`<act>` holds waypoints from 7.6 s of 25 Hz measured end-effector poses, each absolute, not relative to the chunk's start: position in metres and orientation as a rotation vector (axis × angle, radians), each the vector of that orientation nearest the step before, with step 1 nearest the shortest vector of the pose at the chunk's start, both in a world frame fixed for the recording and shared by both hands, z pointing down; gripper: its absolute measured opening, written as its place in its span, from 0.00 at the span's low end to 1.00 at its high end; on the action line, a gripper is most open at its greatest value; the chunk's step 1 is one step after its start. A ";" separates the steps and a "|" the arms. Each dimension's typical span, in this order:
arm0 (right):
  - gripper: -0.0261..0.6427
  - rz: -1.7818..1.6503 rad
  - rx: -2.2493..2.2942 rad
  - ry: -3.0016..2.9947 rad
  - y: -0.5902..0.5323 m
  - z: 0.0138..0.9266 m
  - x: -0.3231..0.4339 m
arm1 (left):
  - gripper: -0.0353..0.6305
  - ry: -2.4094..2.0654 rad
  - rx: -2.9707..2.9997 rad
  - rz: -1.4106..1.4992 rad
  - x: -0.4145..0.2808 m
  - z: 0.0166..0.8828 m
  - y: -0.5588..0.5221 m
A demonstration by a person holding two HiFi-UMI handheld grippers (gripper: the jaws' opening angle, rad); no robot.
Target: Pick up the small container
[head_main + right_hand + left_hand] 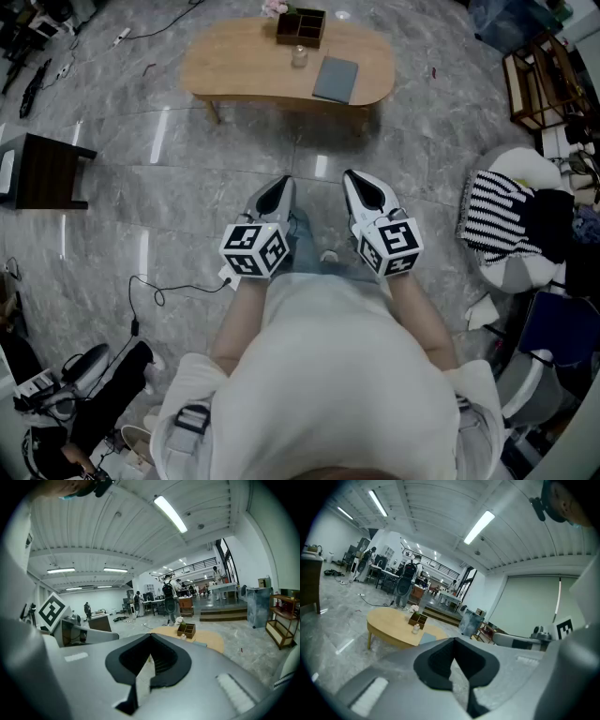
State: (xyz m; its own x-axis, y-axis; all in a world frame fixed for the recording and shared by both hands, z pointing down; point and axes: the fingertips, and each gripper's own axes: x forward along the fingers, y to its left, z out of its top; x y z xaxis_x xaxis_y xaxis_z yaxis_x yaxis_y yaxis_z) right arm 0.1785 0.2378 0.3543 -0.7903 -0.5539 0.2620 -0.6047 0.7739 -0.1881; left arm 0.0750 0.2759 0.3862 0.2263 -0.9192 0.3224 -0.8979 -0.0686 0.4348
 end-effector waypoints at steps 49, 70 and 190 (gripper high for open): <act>0.04 0.469 0.872 -2.823 0.083 0.340 0.081 | 0.06 -1.721 1.996 0.082 -0.017 0.378 0.122; 0.04 0.471 0.984 -2.730 -0.035 0.359 -0.009 | 0.06 -1.592 2.058 0.132 -0.112 0.404 -0.012; 0.04 0.709 1.008 -2.570 -0.133 0.481 0.006 | 0.58 -1.530 2.003 0.554 -0.094 0.585 -0.139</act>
